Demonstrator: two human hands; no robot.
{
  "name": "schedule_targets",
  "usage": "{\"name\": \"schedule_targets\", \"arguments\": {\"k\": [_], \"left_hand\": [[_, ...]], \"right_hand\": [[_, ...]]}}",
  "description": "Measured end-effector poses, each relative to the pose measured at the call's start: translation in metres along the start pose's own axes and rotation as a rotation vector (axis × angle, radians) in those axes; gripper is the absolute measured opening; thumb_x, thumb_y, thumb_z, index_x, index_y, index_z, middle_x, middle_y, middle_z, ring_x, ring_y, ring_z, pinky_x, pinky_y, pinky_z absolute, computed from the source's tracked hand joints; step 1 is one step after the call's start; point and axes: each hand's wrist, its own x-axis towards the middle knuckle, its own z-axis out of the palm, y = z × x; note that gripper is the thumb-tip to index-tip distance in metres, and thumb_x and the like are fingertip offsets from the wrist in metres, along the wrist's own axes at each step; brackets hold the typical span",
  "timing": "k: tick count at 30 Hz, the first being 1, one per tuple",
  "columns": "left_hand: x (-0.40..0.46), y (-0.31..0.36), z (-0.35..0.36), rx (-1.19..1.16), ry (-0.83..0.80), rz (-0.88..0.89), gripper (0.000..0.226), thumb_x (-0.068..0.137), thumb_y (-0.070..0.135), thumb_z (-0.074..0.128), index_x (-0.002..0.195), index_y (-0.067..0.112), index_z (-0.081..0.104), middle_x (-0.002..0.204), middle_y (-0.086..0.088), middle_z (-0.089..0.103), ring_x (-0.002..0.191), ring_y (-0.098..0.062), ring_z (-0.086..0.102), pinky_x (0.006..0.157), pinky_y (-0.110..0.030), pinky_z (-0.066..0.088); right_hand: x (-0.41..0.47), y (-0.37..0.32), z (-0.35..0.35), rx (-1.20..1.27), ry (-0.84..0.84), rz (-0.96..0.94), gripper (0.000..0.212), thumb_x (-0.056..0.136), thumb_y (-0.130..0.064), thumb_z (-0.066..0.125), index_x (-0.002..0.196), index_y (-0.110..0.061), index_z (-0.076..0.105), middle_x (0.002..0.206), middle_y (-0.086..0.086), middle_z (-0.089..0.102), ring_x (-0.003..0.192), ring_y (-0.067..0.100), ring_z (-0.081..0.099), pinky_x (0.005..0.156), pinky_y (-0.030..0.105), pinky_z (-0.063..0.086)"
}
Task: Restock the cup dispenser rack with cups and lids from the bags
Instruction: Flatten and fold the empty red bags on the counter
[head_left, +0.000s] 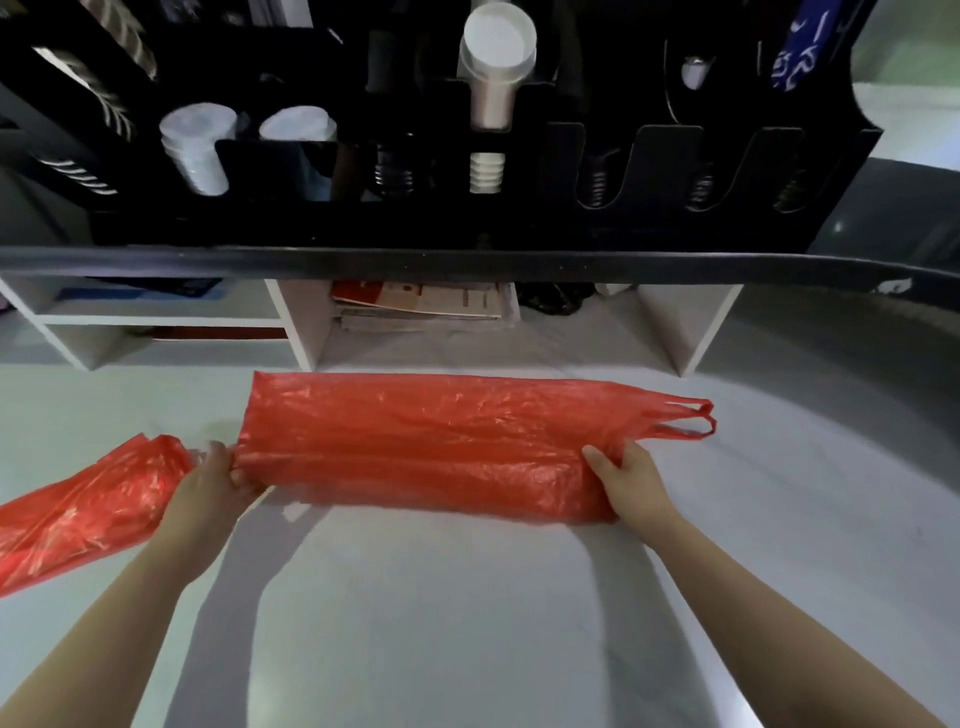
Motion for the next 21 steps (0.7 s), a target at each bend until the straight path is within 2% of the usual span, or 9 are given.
{"name": "schedule_targets", "arguments": {"k": [2, 4, 5, 9, 12, 14, 16, 18, 21], "left_hand": [[-0.003, -0.006, 0.008, -0.119, -0.082, -0.002, 0.016, 0.100, 0.020, 0.048, 0.103, 0.010, 0.060, 0.111, -0.011, 0.066, 0.101, -0.028, 0.059, 0.081, -0.036, 0.043], [-0.004, -0.005, 0.013, -0.166, -0.080, 0.057, 0.019, 0.097, 0.024, 0.053, 0.089, 0.019, 0.069, 0.091, 0.007, 0.073, 0.087, -0.007, 0.065, 0.077, -0.025, 0.047], [-0.004, -0.002, 0.017, -0.176, -0.064, 0.052, 0.017, 0.094, 0.023, 0.059, 0.082, 0.020, 0.071, 0.082, 0.008, 0.073, 0.079, -0.006, 0.066, 0.074, -0.023, 0.048], [0.008, 0.010, 0.032, -0.089, -0.022, 0.015, 0.018, 0.087, 0.019, 0.068, 0.069, 0.019, 0.066, 0.068, 0.002, 0.069, 0.069, -0.017, 0.064, 0.063, -0.019, 0.044], [0.009, 0.014, 0.042, -0.011, -0.007, -0.045, 0.010, 0.083, 0.026, 0.072, 0.080, 0.021, 0.064, 0.065, 0.006, 0.069, 0.071, -0.021, 0.066, 0.059, -0.031, 0.042], [0.009, 0.014, 0.048, 0.008, -0.005, -0.048, 0.019, 0.083, 0.028, 0.072, 0.099, 0.021, 0.063, 0.066, 0.006, 0.069, 0.071, -0.021, 0.065, 0.060, -0.033, 0.041], [0.009, 0.016, 0.051, 0.008, 0.001, -0.048, 0.033, 0.085, 0.030, 0.069, 0.114, 0.021, 0.057, 0.073, 0.003, 0.069, 0.073, -0.021, 0.064, 0.062, -0.034, 0.041], [0.007, 0.021, 0.054, -0.013, 0.051, -0.033, 0.043, 0.085, 0.027, 0.068, 0.125, 0.019, 0.052, 0.093, -0.003, 0.067, 0.080, -0.023, 0.062, 0.069, -0.037, 0.045], [0.007, 0.034, 0.059, 0.062, 0.146, 0.087, 0.050, 0.085, 0.022, 0.067, 0.131, 0.015, 0.050, 0.122, -0.013, 0.057, 0.105, -0.032, 0.056, 0.089, -0.048, 0.046]], "right_hand": [[0.001, 0.003, -0.003, 0.006, 0.002, 0.020, 0.030, 0.095, -0.020, 0.058, 0.121, -0.004, 0.058, 0.118, 0.009, 0.065, 0.109, 0.024, 0.059, 0.100, 0.036, 0.042], [0.003, 0.007, -0.005, 0.001, 0.021, 0.045, 0.031, 0.095, -0.020, 0.057, 0.122, -0.004, 0.058, 0.120, 0.010, 0.065, 0.111, 0.026, 0.059, 0.101, 0.037, 0.042], [0.005, 0.008, -0.007, -0.014, 0.031, 0.055, 0.031, 0.095, -0.021, 0.057, 0.121, -0.005, 0.059, 0.119, 0.011, 0.065, 0.111, 0.027, 0.059, 0.099, 0.037, 0.043], [0.014, 0.014, -0.010, -0.110, 0.112, 0.124, 0.032, 0.090, -0.027, 0.064, 0.115, -0.008, 0.058, 0.108, 0.008, 0.067, 0.103, 0.030, 0.061, 0.085, 0.034, 0.045], [0.014, 0.020, -0.011, -0.105, 0.234, 0.196, 0.056, 0.085, -0.033, 0.069, 0.133, -0.017, 0.043, 0.117, 0.009, 0.064, 0.107, 0.030, 0.060, 0.081, 0.029, 0.041], [0.013, 0.022, -0.012, -0.094, 0.265, 0.202, 0.073, 0.085, -0.035, 0.069, 0.144, -0.022, 0.028, 0.123, 0.013, 0.062, 0.109, 0.033, 0.060, 0.085, 0.033, 0.044], [0.012, 0.021, -0.013, -0.076, 0.277, 0.195, 0.084, 0.085, -0.038, 0.068, 0.149, -0.022, 0.017, 0.128, 0.015, 0.060, 0.113, 0.035, 0.058, 0.089, 0.036, 0.044], [0.009, 0.018, -0.014, -0.075, 0.310, 0.143, 0.089, 0.084, -0.039, 0.069, 0.151, -0.022, 0.012, 0.135, 0.013, 0.053, 0.121, 0.033, 0.052, 0.093, 0.036, 0.042], [0.003, 0.014, -0.015, -0.304, 0.429, 0.007, 0.083, 0.084, -0.036, 0.067, 0.149, -0.018, 0.019, 0.142, 0.018, 0.037, 0.130, 0.035, 0.036, 0.104, 0.047, 0.033]]}}
